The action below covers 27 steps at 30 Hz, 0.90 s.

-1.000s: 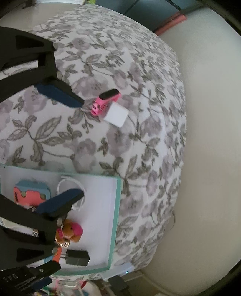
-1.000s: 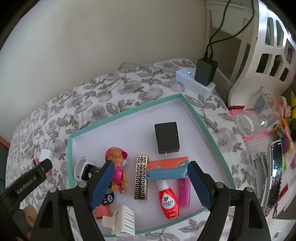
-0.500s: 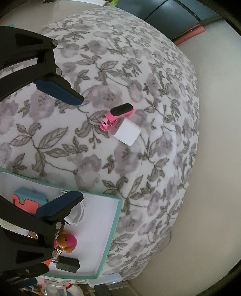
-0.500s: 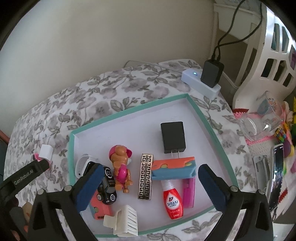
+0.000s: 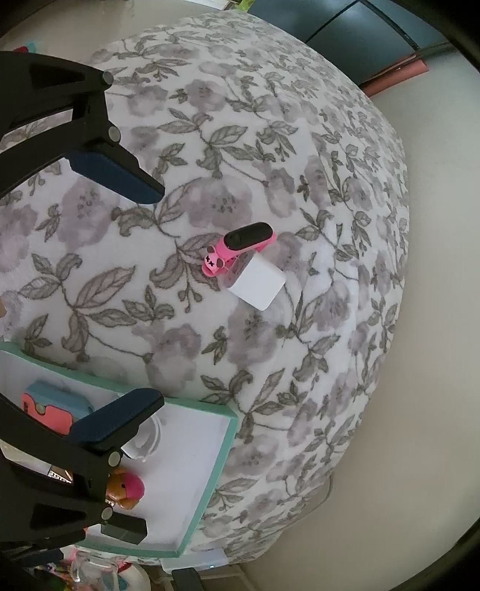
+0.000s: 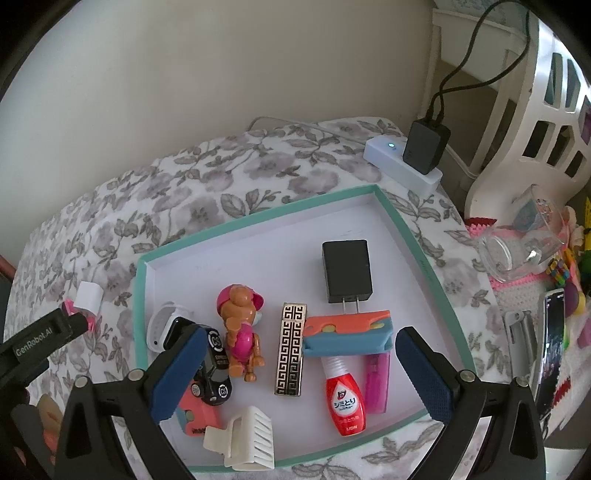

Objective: Organize rigid objects
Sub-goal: 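Withdraw both open grippers from the tray toward the pink band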

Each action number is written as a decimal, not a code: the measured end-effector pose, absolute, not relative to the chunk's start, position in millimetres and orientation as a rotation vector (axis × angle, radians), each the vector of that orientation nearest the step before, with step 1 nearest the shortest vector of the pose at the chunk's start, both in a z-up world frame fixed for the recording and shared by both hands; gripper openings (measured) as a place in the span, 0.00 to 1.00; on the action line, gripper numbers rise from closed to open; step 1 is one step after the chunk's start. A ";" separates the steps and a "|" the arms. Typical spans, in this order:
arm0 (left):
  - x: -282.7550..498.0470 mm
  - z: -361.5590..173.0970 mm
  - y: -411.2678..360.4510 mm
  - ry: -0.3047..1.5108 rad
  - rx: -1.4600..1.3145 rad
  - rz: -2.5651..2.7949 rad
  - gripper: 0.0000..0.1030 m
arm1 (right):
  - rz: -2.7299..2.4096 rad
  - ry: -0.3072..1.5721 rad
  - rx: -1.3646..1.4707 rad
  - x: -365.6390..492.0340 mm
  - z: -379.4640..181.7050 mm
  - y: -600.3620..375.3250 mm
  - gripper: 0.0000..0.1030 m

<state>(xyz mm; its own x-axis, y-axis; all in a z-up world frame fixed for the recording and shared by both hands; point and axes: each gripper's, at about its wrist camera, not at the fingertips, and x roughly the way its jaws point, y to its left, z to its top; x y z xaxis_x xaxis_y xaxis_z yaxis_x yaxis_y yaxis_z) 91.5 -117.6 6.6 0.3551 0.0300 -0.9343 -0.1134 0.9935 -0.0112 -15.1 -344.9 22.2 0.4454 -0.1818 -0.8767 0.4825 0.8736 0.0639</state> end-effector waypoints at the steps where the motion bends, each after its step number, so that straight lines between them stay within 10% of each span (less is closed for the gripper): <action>1: 92.0 6.6 -116.4 1.207 -0.080 0.094 0.97 | -0.420 1.033 0.323 -14.9 22.2 -344.2 1.00; 27: 119.1 29.0 40.3 1.080 -0.319 0.298 0.97 | -0.241 1.023 0.209 26.6 28.0 -245.2 1.00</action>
<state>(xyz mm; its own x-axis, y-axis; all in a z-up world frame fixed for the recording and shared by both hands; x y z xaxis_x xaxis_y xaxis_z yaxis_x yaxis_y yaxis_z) 119.1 40.3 29.0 0.4401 0.0814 -0.8943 -0.3885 0.9151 -0.1079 26.6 -245.2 28.0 0.4987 -0.1004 -0.8609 0.2945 0.9538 0.0594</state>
